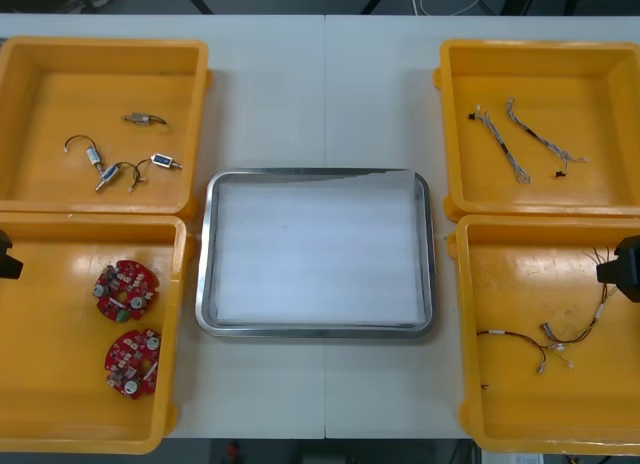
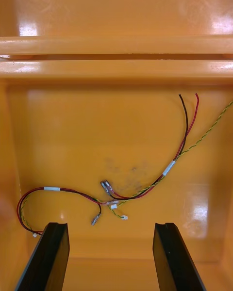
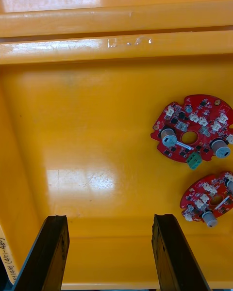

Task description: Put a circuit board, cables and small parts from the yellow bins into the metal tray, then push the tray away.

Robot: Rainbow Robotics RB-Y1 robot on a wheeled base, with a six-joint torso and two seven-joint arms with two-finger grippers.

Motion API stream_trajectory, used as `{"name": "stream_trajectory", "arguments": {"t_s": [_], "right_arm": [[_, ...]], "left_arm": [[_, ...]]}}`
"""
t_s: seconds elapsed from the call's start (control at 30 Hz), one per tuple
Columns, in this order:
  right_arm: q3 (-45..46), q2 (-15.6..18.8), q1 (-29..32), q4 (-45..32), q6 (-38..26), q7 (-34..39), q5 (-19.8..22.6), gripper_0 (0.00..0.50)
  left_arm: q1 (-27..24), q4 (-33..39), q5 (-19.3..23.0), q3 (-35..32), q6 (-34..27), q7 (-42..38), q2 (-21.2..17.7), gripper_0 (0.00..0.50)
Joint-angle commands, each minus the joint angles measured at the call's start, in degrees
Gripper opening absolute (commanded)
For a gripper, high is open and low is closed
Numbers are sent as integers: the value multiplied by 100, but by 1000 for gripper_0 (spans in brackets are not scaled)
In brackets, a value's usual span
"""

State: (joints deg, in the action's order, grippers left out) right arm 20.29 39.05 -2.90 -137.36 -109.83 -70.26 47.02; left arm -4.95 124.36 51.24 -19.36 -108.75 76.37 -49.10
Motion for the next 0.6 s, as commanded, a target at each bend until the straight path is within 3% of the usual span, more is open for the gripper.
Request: {"name": "stream_trajectory", "arguments": {"t_s": [0.03,0.6], "right_arm": [[-69,191,-114,-27,-17,179,35,500],[-69,191,-114,-27,-17,179,35,500]], "left_arm": [[91,133,-53,-182,-23,369,59,500],[91,133,-53,-182,-23,369,59,500]]}}
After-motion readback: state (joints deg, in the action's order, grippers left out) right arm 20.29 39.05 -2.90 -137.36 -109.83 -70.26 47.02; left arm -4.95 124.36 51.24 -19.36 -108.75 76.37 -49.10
